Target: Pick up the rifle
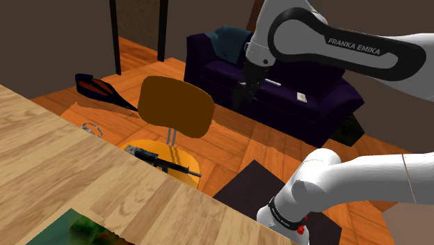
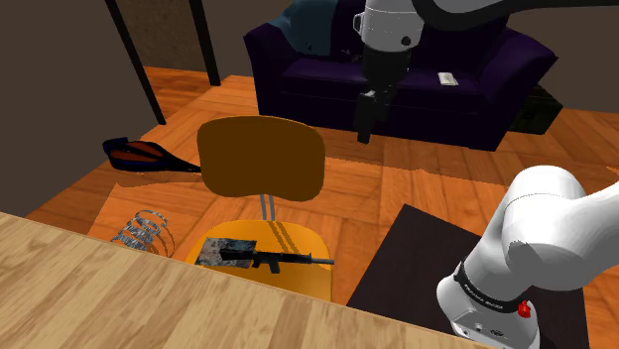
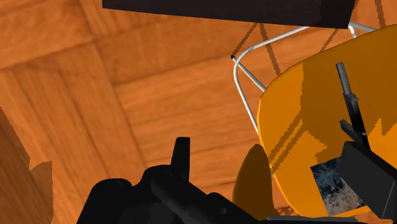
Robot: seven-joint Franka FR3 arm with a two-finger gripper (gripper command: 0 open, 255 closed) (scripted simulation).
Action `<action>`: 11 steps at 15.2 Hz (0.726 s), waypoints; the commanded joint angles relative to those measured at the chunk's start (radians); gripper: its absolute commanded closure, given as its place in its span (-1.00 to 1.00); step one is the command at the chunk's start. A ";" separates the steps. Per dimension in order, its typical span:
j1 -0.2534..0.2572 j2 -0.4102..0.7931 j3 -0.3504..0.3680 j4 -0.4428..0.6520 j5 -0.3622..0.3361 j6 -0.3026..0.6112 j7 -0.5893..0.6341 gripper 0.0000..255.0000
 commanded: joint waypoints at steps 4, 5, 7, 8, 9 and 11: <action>0.028 0.059 0.030 -0.029 0.019 0.084 -0.002 -1.00; 0.037 0.080 0.040 -0.037 0.025 0.112 -0.003 -1.00; 0.055 0.126 0.061 -0.049 0.035 0.167 -0.005 -1.00; 0.064 0.150 0.072 -0.054 0.040 0.195 -0.005 -1.00; 0.073 0.175 0.082 -0.057 0.045 0.222 -0.006 -1.00; 0.089 0.227 0.104 -0.062 0.052 0.277 -0.007 -1.00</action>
